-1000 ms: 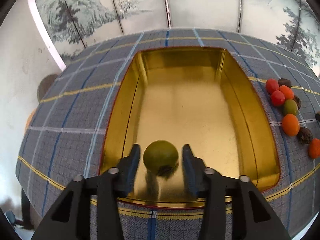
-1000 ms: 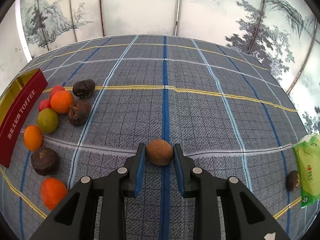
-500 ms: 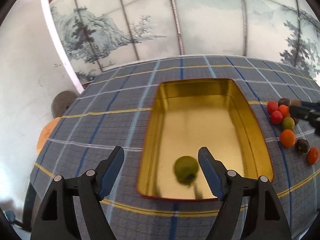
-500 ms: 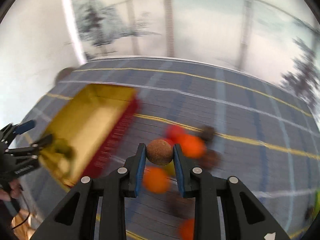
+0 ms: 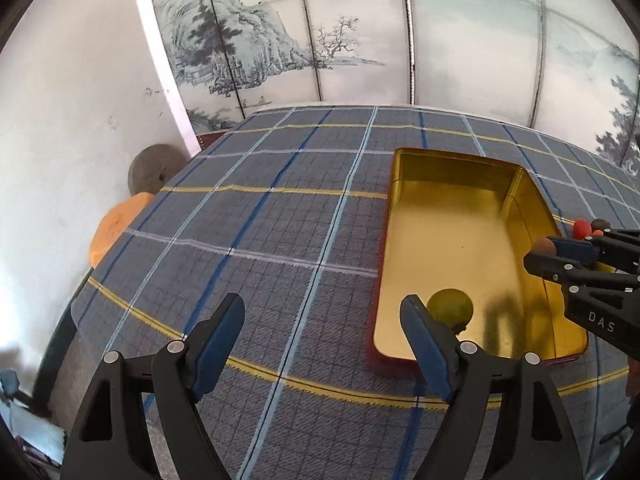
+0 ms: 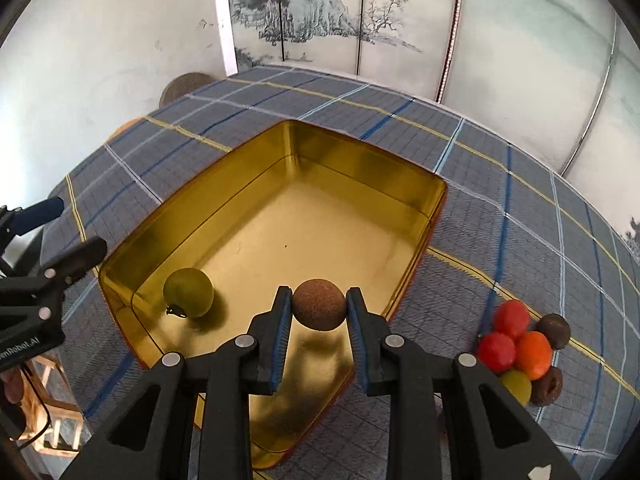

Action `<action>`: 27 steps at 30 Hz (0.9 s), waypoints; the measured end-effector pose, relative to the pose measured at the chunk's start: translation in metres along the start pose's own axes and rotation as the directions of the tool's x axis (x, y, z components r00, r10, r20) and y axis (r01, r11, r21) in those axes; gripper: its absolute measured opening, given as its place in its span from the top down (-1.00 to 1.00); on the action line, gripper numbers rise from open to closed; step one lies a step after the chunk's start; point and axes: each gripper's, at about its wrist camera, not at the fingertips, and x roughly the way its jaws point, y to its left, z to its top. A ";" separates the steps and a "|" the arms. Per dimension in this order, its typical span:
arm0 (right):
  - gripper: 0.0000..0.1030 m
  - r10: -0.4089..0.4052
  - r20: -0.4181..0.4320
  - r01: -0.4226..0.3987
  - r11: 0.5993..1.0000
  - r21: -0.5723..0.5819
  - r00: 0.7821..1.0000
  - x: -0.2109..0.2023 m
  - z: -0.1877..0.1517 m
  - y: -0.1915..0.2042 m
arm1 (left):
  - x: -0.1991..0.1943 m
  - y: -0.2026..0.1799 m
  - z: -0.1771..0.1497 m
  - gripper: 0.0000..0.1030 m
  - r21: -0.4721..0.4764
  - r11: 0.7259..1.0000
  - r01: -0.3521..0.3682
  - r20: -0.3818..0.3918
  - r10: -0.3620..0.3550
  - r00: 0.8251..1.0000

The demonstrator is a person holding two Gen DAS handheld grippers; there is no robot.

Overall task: Organize fruits
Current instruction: 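Carry the brown kiwi into the red tin and open the right tool, then grasp a mandarin orange with the right tool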

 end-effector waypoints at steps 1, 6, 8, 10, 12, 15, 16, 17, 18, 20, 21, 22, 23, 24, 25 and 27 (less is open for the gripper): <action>0.51 0.000 -0.005 0.000 1.000 -0.003 1.000 0.002 0.000 0.001 | 0.003 0.000 -0.001 -0.56 -0.005 1.000 0.002 -0.010 -0.002 1.000; 0.50 -0.011 -0.024 0.011 1.000 -0.017 1.000 0.008 -0.003 0.003 | 0.006 0.004 -0.005 -0.56 -0.023 1.000 0.008 -0.028 -0.009 1.000; 0.50 -0.010 -0.025 0.009 1.000 -0.018 1.000 0.010 -0.003 0.004 | 0.007 0.003 -0.004 -0.56 -0.018 1.000 0.010 -0.029 -0.010 1.000; 0.50 -0.008 -0.028 0.008 1.000 -0.022 1.000 0.011 -0.003 0.006 | 0.006 0.004 -0.005 -0.56 -0.018 1.000 0.018 -0.029 -0.019 0.999; 0.50 -0.011 -0.029 0.010 1.000 -0.026 1.000 0.012 -0.003 0.008 | 0.006 0.004 -0.007 -0.56 -0.018 0.999 0.027 -0.023 -0.027 0.999; 0.47 -0.012 -0.029 0.011 1.000 -0.026 1.000 0.013 -0.004 0.010 | 0.004 0.003 -0.007 -0.56 -0.016 0.999 0.029 -0.013 -0.029 0.999; 0.44 -0.006 -0.028 0.006 1.000 -0.024 1.000 0.013 -0.004 0.010 | 0.003 0.003 -0.007 -0.56 -0.017 1.000 0.021 -0.008 -0.022 1.000; 0.43 -0.003 -0.028 0.002 1.000 -0.021 1.000 0.013 -0.003 0.010 | 0.001 0.003 -0.008 -0.56 -0.017 1.000 0.021 -0.004 -0.021 1.000; 0.40 0.000 -0.026 0.000 1.000 -0.018 1.000 0.013 -0.003 0.010 | 0.000 0.004 -0.008 -0.56 -0.017 1.000 0.021 0.000 -0.021 1.000; 0.37 0.008 -0.018 -0.008 1.000 -0.009 1.000 0.010 -0.003 0.010 | -0.003 0.003 -0.007 -0.56 -0.018 0.999 0.026 0.006 -0.026 1.000; 0.37 0.013 -0.011 -0.013 1.000 -0.001 1.000 0.007 -0.003 0.009 | -0.004 0.003 -0.007 -0.56 -0.017 0.999 0.033 0.007 -0.033 0.999; 0.37 0.025 0.009 -0.026 1.000 0.016 1.000 0.000 -0.002 0.007 | -0.007 0.002 -0.007 -0.56 -0.017 0.999 0.045 0.008 -0.045 0.999; 0.37 0.033 0.022 -0.033 0.999 0.026 0.999 -0.006 -0.003 0.006 | -0.010 0.000 -0.006 -0.56 -0.015 0.998 0.064 0.013 -0.064 0.998; 0.36 0.038 0.041 -0.039 0.998 0.040 0.998 -0.015 -0.004 0.002 | -0.013 -0.002 -0.006 -0.56 -0.009 0.997 0.075 0.022 -0.075 0.997; 0.33 0.036 0.061 -0.040 0.998 0.057 0.997 -0.026 -0.007 -0.002 | -0.018 -0.007 -0.006 -0.56 0.005 0.997 0.083 0.036 -0.083 0.996; 0.32 0.027 0.091 -0.035 0.996 0.088 0.996 -0.047 -0.018 -0.015 | -0.026 -0.016 -0.006 -0.56 0.034 0.995 0.093 0.053 -0.095 0.994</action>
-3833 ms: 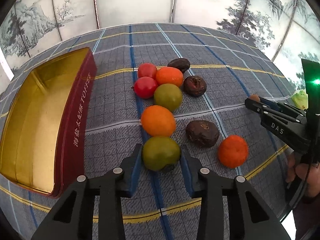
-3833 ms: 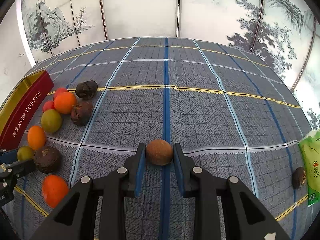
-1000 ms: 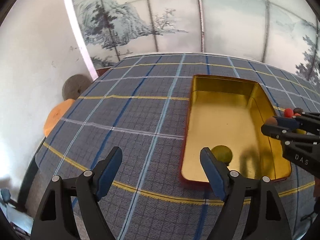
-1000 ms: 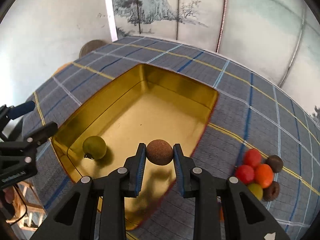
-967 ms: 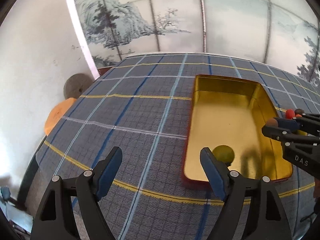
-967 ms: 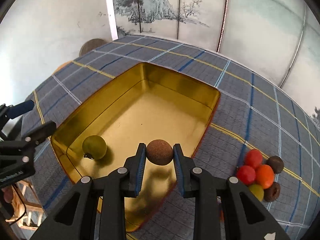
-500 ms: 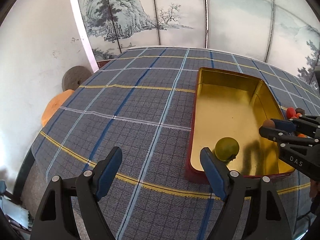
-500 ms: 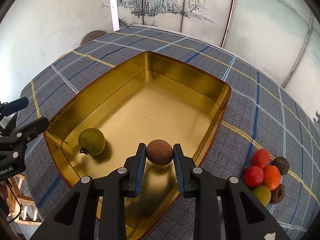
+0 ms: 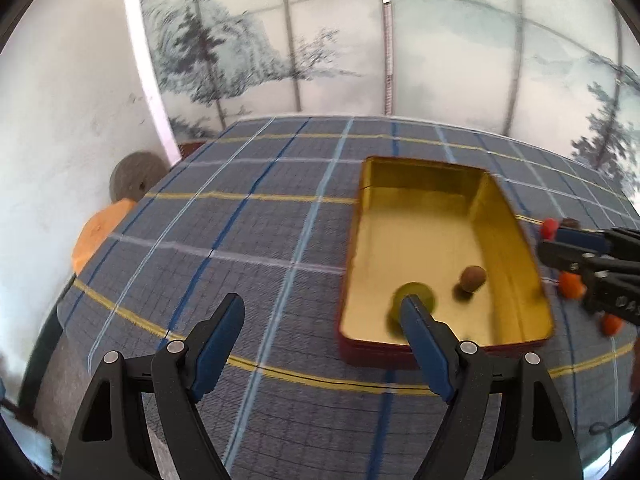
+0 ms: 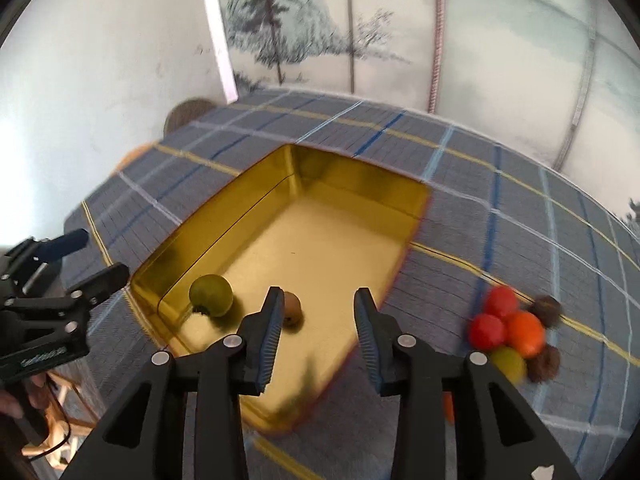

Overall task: Organize fruits
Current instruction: 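Grasp a mandarin orange with the right tool, then grasp a dark brown mangosteen with the left tool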

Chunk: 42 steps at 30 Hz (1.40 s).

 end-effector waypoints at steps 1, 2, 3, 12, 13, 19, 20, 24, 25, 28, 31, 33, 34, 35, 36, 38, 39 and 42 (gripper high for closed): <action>0.30 -0.014 0.008 0.014 1.000 0.015 1.000 -0.011 -0.006 -0.008 | -0.003 -0.006 0.000 -0.56 0.018 1.000 0.011 0.006 -0.012 1.000; 0.30 -0.031 0.010 0.030 0.999 0.028 0.999 -0.021 -0.013 -0.017 | -0.006 -0.014 0.000 -0.56 0.038 0.999 0.025 0.008 -0.025 1.000; 0.30 -0.053 0.008 0.052 0.998 0.043 0.999 -0.030 -0.020 -0.027 | -0.009 -0.022 -0.001 -0.56 0.059 0.998 0.039 0.008 -0.040 0.999; 0.30 -0.211 -0.104 0.227 0.957 0.180 0.972 -0.078 -0.100 -0.108 | -0.018 -0.095 -0.012 -0.56 0.193 0.970 0.151 -0.029 -0.148 0.989; 0.30 -0.212 -0.118 0.231 0.954 0.189 0.970 -0.077 -0.107 -0.112 | -0.017 -0.101 -0.013 -0.56 0.200 0.967 0.161 -0.035 -0.157 0.987; 0.23 -0.200 -0.143 0.225 0.956 0.189 0.969 -0.060 -0.127 -0.113 | -0.020 -0.132 -0.015 -0.56 0.227 0.952 0.204 -0.053 -0.197 0.979; 0.22 -0.196 -0.138 0.220 0.957 0.187 0.971 -0.057 -0.127 -0.112 | -0.020 -0.137 -0.014 -0.56 0.230 0.951 0.206 -0.053 -0.200 0.978; 0.17 -0.195 -0.129 0.214 0.964 0.157 0.972 -0.047 -0.127 -0.105 | -0.017 -0.151 -0.012 -0.56 0.237 0.948 0.212 -0.062 -0.203 0.977; 0.18 -0.196 -0.131 0.215 0.965 0.150 0.972 -0.044 -0.127 -0.104 | -0.015 -0.153 -0.011 -0.56 0.239 0.948 0.211 -0.064 -0.202 0.977; 0.30 -0.191 -0.128 0.209 0.967 0.148 0.973 -0.037 -0.129 -0.104 | -0.012 -0.160 -0.009 -0.56 0.238 0.946 0.219 -0.073 -0.207 0.976; 0.40 -0.181 -0.105 0.195 0.969 0.152 0.978 -0.037 -0.128 -0.105 | -0.010 -0.165 -0.008 -0.56 0.242 0.944 0.223 -0.081 -0.209 0.974; 0.41 -0.165 -0.097 0.179 0.969 0.168 0.982 -0.037 -0.129 -0.108 | -0.008 -0.171 -0.007 -0.56 0.244 0.942 0.232 -0.090 -0.217 0.972; 0.42 -0.161 -0.093 0.175 0.969 0.173 0.983 -0.038 -0.129 -0.111 | -0.007 -0.176 -0.007 -0.56 0.248 0.939 0.237 -0.094 -0.220 0.971; 0.42 -0.179 -0.091 0.192 0.966 0.174 0.980 -0.039 -0.130 -0.114 | -0.006 -0.179 -0.006 -0.56 0.252 0.937 0.242 -0.098 -0.224 0.970; 0.42 -0.206 -0.085 0.218 0.959 0.179 0.975 -0.041 -0.130 -0.120 | -0.005 -0.183 -0.005 -0.56 0.255 0.934 0.248 -0.102 -0.230 0.968; 0.42 -0.247 -0.076 0.258 0.941 0.220 0.966 -0.046 -0.132 -0.139 | -0.001 -0.192 -0.004 -0.56 0.253 0.929 0.269 -0.111 -0.248 0.962; 0.42 -0.270 -0.076 0.280 0.929 0.242 0.960 -0.048 -0.132 -0.151 | 0.000 -0.195 -0.004 -0.56 0.251 0.928 0.276 -0.118 -0.254 0.960; 0.42 -0.330 -0.080 0.338 0.896 0.288 0.941 -0.054 -0.132 -0.183 | 0.008 -0.211 -0.003 -0.56 0.242 0.917 0.319 -0.155 -0.288 0.945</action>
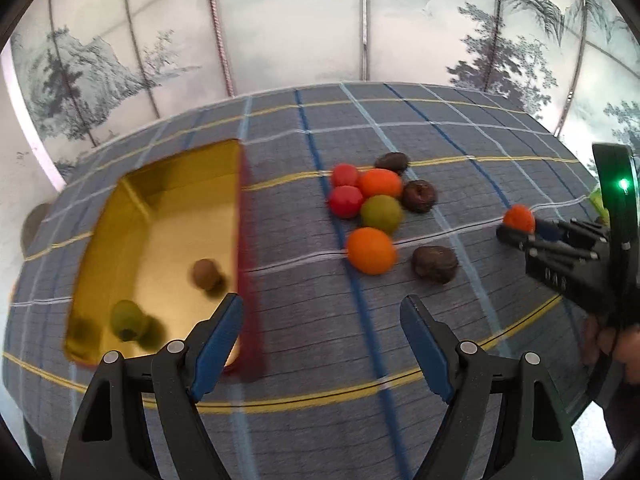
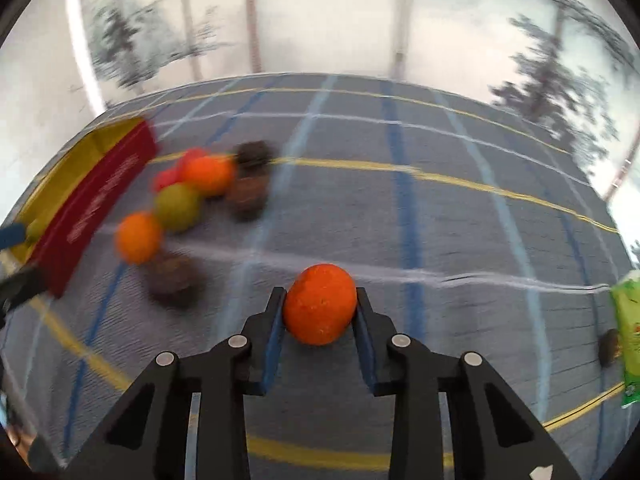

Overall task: Organize fruits
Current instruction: 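Grasp a dark brown mangosteen with the left tool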

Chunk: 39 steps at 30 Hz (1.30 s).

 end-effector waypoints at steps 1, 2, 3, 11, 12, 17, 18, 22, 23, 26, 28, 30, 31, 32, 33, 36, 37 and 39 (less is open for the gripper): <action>0.42 -0.010 0.000 0.010 1.000 0.019 1.000 0.002 0.003 -0.010 | 0.003 -0.004 0.001 -0.56 0.000 1.000 0.011 -0.008 -0.011 1.000; 0.42 -0.018 -0.001 0.018 0.999 0.029 1.000 0.003 0.005 -0.017 | 0.008 -0.009 0.003 -0.56 0.001 1.000 0.023 -0.020 -0.023 1.000; 0.42 -0.028 -0.001 0.028 0.999 0.041 1.000 0.005 0.006 -0.022 | 0.012 -0.013 0.004 -0.56 0.003 0.999 0.034 -0.030 -0.033 0.999; 0.41 -0.049 -0.002 0.049 0.998 0.032 0.999 0.013 0.003 -0.029 | 0.043 -0.045 0.019 -0.41 0.014 0.996 0.085 -0.092 -0.083 0.992; 0.41 -0.046 -0.003 0.046 0.998 0.035 0.999 0.013 0.003 -0.030 | 0.047 -0.048 0.020 -0.35 0.013 0.996 0.090 -0.101 -0.088 0.991; 0.39 -0.033 -0.004 0.033 0.999 0.043 0.999 0.013 0.002 -0.032 | 0.061 -0.062 0.030 -0.30 0.017 0.997 0.075 -0.107 -0.073 0.992; 0.39 -0.033 -0.003 0.033 0.999 0.043 0.999 0.013 0.002 -0.032 | 0.065 -0.065 0.032 -0.30 0.018 0.997 0.078 -0.113 -0.076 0.991; 0.39 -0.026 -0.002 0.026 0.998 0.048 1.000 0.012 0.001 -0.033 | 0.070 -0.069 0.035 -0.30 0.040 0.997 0.060 -0.107 -0.055 0.993; 0.39 -0.024 -0.002 0.024 0.998 0.050 1.000 0.012 0.001 -0.033 | 0.070 -0.069 0.035 -0.30 0.042 0.998 0.057 -0.105 -0.052 0.993; 0.38 -0.024 -0.002 0.024 0.998 0.049 1.000 0.012 0.001 -0.033 | 0.072 -0.072 0.034 -0.30 0.062 0.997 0.044 -0.094 -0.038 0.995; 0.38 -0.024 -0.002 0.024 0.998 0.050 1.000 0.012 0.001 -0.033 | 0.072 -0.074 0.032 -0.03 0.082 0.996 0.034 -0.088 -0.027 0.996; 0.38 -0.024 -0.002 0.024 0.998 0.050 1.000 0.012 0.001 -0.033 | 0.071 -0.074 0.030 0.23 0.088 0.994 0.062 -0.099 -0.053 0.994; 0.38 -0.024 -0.002 0.024 0.998 0.050 1.000 0.012 0.001 -0.033 | 0.070 -0.073 0.029 0.23 0.084 0.994 0.068 -0.101 -0.059 0.993; 0.38 -0.025 -0.002 0.025 0.998 0.050 1.000 0.012 0.001 -0.033 | 0.069 -0.072 0.028 0.23 0.076 0.994 0.074 -0.105 -0.066 0.992; 0.38 -0.025 -0.002 0.025 0.998 0.050 1.000 0.012 0.001 -0.033 | 0.068 -0.070 0.027 0.23 0.071 0.994 0.079 -0.105 -0.071 0.992; 0.38 -0.025 -0.002 0.025 0.998 0.049 1.000 0.012 0.001 -0.034 | 0.061 -0.065 0.024 0.23 0.072 0.994 0.087 -0.103 -0.079 0.991; 0.38 -0.025 -0.002 0.025 0.998 0.049 1.000 0.012 0.001 -0.034 | 0.058 -0.064 0.023 0.23 0.069 0.993 0.095 -0.101 -0.088 0.991; 0.38 -0.028 -0.002 0.028 0.998 0.047 1.000 0.013 0.001 -0.033 | 0.049 -0.060 0.022 0.24 0.069 0.992 0.103 -0.090 -0.097 0.991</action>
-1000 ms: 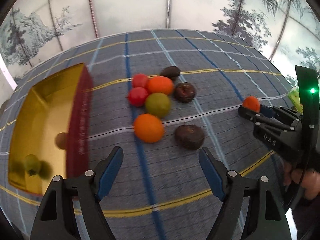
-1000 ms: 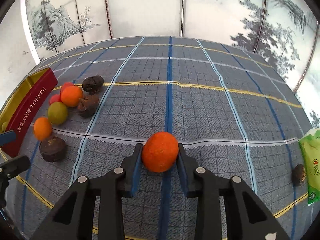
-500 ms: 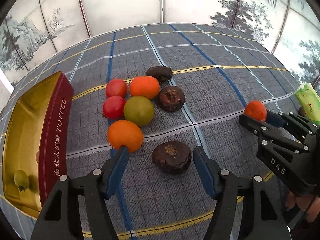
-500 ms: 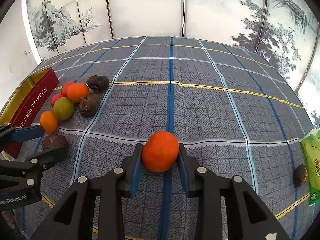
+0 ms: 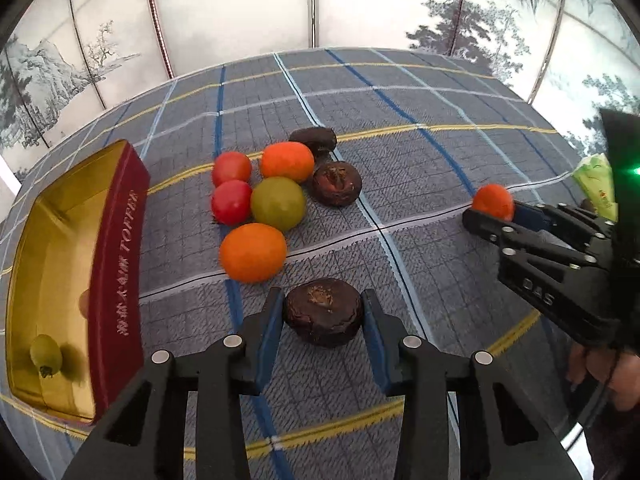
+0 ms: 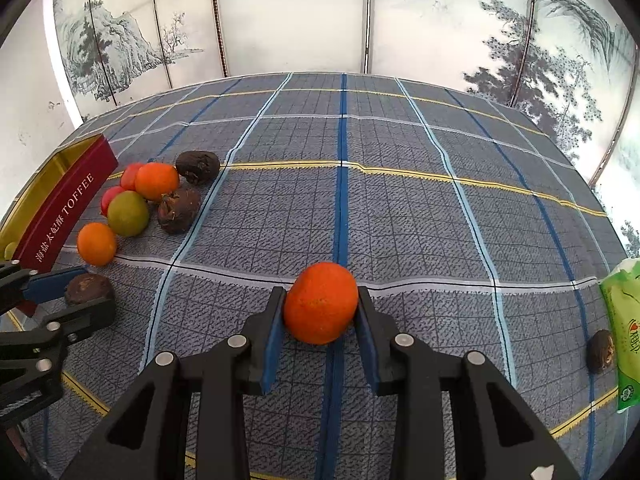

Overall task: Organize fruits
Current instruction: 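Grasp a dark brown mangosteen with the left tool, then lower the dark brown mangosteen into the tin and open the left tool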

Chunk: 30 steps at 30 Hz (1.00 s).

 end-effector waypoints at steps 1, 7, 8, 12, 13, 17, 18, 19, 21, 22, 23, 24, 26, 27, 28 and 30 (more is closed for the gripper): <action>0.38 -0.002 0.000 0.002 1.000 -0.002 1.000 0.000 0.000 0.000 | -0.004 0.002 -0.001 0.23 0.001 1.000 0.005 0.006 -0.005 1.000; 0.38 -0.007 -0.001 0.007 1.000 -0.004 1.000 0.001 0.001 0.001 | -0.044 0.027 -0.001 0.23 -0.006 1.000 -0.011 0.071 0.011 0.997; 0.38 -0.007 -0.001 0.007 1.000 -0.004 1.000 0.001 0.001 0.001 | -0.051 0.034 0.000 0.23 -0.012 1.000 -0.023 0.087 0.024 0.996; 0.38 -0.008 -0.001 0.008 1.000 -0.004 1.000 0.001 0.001 0.001 | -0.072 0.073 0.003 0.23 -0.052 0.993 -0.103 0.135 0.109 0.985; 0.38 -0.009 -0.001 0.009 1.000 -0.005 1.000 0.001 0.001 0.001 | -0.075 0.089 0.004 0.23 -0.073 0.988 -0.137 0.136 0.146 0.980; 0.38 -0.008 -0.001 0.008 1.000 -0.005 1.000 0.001 0.001 0.001 | -0.073 0.142 -0.001 0.23 -0.154 0.964 -0.217 0.094 0.233 0.968; 0.38 -0.010 -0.001 0.010 1.000 -0.005 1.000 0.001 0.001 0.001 | -0.070 0.154 -0.002 0.23 -0.168 0.959 -0.229 0.078 0.245 0.966; 0.38 -0.010 -0.001 0.010 1.000 -0.006 1.000 0.001 0.001 0.000 | -0.067 0.166 -0.004 0.23 -0.185 0.953 -0.242 0.060 0.257 0.965; 0.38 -0.010 -0.001 0.010 1.000 -0.005 1.000 0.001 0.001 0.001 | -0.057 0.191 -0.009 0.23 -0.222 0.939 -0.262 0.013 0.272 0.962; 0.38 -0.011 -0.001 0.011 1.000 -0.006 1.000 0.001 0.001 0.000 | -0.053 0.202 -0.011 0.23 -0.240 0.934 -0.265 -0.006 0.272 0.962; 0.38 -0.011 -0.001 0.011 1.000 -0.006 1.000 0.001 0.001 0.000 | -0.048 0.212 -0.014 0.23 -0.264 0.926 -0.268 -0.025 0.272 0.962; 0.38 -0.011 -0.001 0.011 1.000 -0.006 1.000 0.001 0.001 0.001 | -0.044 0.223 -0.016 0.23 -0.282 0.921 -0.269 -0.044 0.268 0.963; 0.38 -0.011 -0.001 0.011 1.000 -0.006 1.000 0.001 0.001 0.001 | -0.038 0.236 -0.023 0.23 -0.314 0.912 -0.265 -0.065 0.258 0.964; 0.38 -0.011 -0.001 0.011 1.000 -0.006 1.000 0.001 0.001 0.001 | -0.035 0.240 -0.024 0.23 -0.321 0.910 -0.262 -0.069 0.253 0.965; 0.38 -0.011 -0.001 0.011 1.000 -0.006 1.000 0.001 0.001 0.001 | -0.033 0.244 -0.025 0.23 -0.324 0.908 -0.264 -0.072 0.255 0.964; 0.38 -0.011 -0.001 0.011 1.000 -0.006 1.000 0.001 0.001 0.001 | -0.030 0.248 -0.028 0.23 -0.322 0.907 -0.271 -0.077 0.260 0.962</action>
